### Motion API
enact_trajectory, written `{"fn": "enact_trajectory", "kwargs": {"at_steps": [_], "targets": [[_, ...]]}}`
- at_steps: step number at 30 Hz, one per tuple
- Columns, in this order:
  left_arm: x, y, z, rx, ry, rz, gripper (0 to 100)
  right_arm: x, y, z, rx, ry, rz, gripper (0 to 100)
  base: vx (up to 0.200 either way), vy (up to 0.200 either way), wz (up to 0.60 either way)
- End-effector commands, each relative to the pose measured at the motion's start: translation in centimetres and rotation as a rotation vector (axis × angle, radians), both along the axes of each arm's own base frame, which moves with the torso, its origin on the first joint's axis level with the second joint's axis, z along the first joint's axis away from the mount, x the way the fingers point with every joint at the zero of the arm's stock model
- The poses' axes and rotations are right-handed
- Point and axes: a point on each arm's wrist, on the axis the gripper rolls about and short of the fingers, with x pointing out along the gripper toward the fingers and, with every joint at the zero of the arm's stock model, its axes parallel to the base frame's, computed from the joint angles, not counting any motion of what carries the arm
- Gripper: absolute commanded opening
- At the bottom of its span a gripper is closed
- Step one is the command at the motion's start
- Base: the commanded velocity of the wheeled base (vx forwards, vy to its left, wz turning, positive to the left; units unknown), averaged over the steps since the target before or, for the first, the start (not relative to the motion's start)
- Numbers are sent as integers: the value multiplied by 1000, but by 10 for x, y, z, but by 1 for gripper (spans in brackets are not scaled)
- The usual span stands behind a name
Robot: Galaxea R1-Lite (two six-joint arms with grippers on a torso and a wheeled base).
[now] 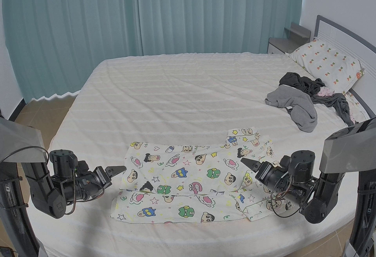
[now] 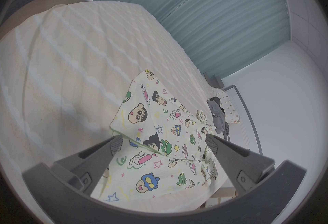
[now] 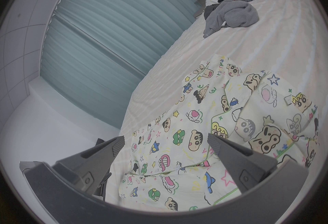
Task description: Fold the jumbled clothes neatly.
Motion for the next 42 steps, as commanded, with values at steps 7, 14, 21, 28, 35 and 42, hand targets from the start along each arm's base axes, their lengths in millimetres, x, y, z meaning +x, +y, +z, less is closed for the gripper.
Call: {"fn": "enact_trajectory", "kwargs": {"at_steps": [7,14,21,28,35,42], "targets": [[85,0,-8,91,-187,4,100,-1,-4,-2,-63,-18,-18,100,0,0,0],[116,-2,2,203,-173,-58,100,2,-13,-5,-74,-6,-47,100,0,0,0],[111,-8,0,146,-117,-40,100,-1,-14,-10,-85,14,-44,100,0,0,0],[109,-8,-6,145,-113,-34,100,0,-13,-19,-108,34,-36,100,86,0,0],[111,-8,-5,172,-141,-45,100,0,-13,-19,-107,33,-36,100,0,0,0],[122,-8,-14,227,-167,-75,100,-1,-10,-18,-107,29,-25,100,0,0,0]]}}
